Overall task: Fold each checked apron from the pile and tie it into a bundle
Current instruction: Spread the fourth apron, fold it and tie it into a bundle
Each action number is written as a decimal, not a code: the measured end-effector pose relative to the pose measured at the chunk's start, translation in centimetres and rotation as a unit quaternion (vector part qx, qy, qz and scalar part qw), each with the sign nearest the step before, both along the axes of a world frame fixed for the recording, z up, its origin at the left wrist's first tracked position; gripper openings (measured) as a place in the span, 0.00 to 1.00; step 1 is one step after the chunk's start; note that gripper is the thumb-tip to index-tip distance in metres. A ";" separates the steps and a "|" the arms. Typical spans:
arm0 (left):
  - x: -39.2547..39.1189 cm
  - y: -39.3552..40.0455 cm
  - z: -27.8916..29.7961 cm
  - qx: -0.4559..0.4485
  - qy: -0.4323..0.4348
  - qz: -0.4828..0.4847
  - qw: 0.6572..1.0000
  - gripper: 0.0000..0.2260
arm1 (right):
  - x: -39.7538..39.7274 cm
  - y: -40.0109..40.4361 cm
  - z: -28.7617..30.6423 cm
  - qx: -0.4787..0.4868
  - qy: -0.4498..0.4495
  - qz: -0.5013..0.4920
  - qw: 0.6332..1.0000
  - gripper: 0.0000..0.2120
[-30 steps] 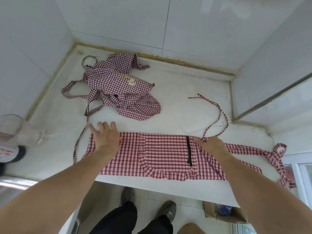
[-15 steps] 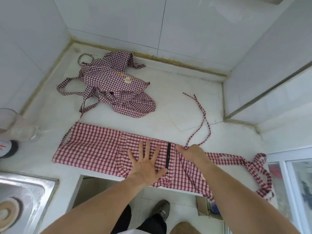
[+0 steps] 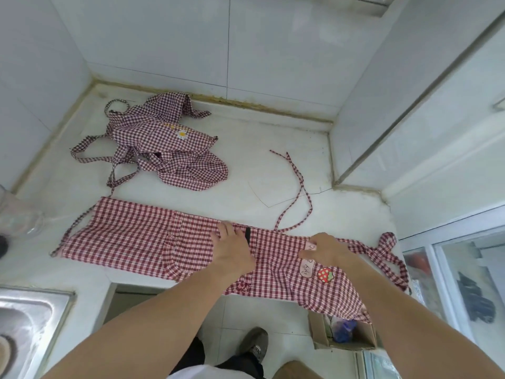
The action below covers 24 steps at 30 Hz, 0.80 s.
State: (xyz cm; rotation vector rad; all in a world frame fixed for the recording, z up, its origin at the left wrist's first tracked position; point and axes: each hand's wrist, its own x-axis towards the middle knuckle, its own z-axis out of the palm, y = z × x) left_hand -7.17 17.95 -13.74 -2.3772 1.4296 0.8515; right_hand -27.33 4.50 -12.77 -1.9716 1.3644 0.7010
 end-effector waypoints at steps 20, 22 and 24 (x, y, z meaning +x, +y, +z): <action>-2.7 1.0 -2.4 0.112 0.024 -0.041 0.993 0.58 | -12.2 -4.0 1.2 -0.122 -0.167 -0.170 0.964 0.24; -2.9 0.7 -2.3 0.113 0.023 -0.020 0.993 0.58 | -13.2 -2.7 1.5 -0.070 -0.185 -0.177 0.964 0.28; -3.0 0.3 -2.0 0.114 0.010 0.000 0.993 0.58 | -14.5 -1.5 1.9 -0.016 -0.158 -0.129 0.979 0.19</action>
